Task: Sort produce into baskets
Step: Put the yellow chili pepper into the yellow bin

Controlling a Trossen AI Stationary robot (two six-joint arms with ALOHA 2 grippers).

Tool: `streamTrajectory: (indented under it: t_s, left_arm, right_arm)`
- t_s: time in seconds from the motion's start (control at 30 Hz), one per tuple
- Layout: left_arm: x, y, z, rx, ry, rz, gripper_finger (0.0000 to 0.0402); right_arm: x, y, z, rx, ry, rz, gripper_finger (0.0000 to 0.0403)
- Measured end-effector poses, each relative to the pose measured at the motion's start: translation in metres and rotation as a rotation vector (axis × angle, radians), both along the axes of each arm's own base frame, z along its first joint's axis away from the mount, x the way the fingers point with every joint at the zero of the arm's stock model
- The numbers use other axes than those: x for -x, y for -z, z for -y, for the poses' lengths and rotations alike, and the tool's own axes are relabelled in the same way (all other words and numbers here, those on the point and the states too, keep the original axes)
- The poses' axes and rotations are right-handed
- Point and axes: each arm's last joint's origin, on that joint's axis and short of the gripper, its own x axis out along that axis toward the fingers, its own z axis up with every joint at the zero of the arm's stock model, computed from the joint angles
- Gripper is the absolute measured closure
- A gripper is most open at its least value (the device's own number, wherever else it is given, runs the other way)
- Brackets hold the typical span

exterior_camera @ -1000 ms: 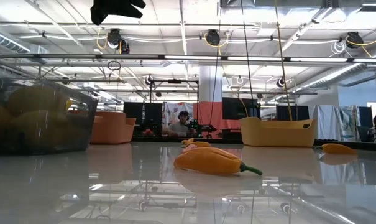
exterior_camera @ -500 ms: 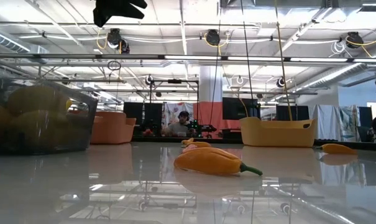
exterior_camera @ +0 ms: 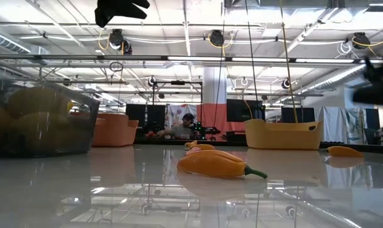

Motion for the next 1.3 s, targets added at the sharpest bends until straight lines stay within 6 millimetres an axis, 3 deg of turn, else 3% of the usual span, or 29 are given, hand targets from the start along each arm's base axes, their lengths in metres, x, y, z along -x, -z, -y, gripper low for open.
streamTrajectory:
  t_s: [0.2, 0.33, 0.43, 0.63, 0.8, 0.93, 1.1, 1.3]
  left_arm:
    - [0.000, 0.000, 0.000, -0.003, 0.002, -0.002, 0.0267]
    - [0.000, 0.000, 0.000, -0.005, 0.003, -0.002, 0.0267]
    - [0.000, 0.000, 0.000, -0.002, 0.001, -0.001, 0.0267]
    - [0.000, 0.000, 0.000, 0.009, -0.003, 0.001, 0.0267]
    - [0.000, 0.000, 0.001, 0.079, -0.016, 0.014, 0.0267]
    - [0.000, 0.001, 0.002, 0.133, -0.012, 0.018, 0.0267]
    - [0.001, 0.001, 0.006, 0.159, -0.006, 0.021, 0.0267]
    - [0.001, 0.001, 0.009, 0.151, -0.010, 0.023, 0.0267]
  right_arm:
    - [-0.037, -0.048, 0.003, 0.150, -0.084, 0.194, 0.0395]
    - [-0.061, -0.078, 0.023, 0.306, -0.168, 0.272, 0.0395]
    - [-0.078, -0.091, 0.052, 0.378, -0.257, 0.225, 0.0395]
    - [-0.095, -0.096, 0.142, 0.372, -0.375, 0.029, 0.0395]
    - [-0.098, -0.098, 0.211, 0.316, -0.441, 0.067, 0.0395]
    - [-0.092, -0.099, 0.247, 0.307, -0.442, 0.117, 0.0382]
    - [-0.081, -0.099, 0.270, 0.300, -0.430, 0.090, 0.0349]
    - [-0.073, -0.099, 0.280, 0.298, -0.429, 0.063, 0.0308]
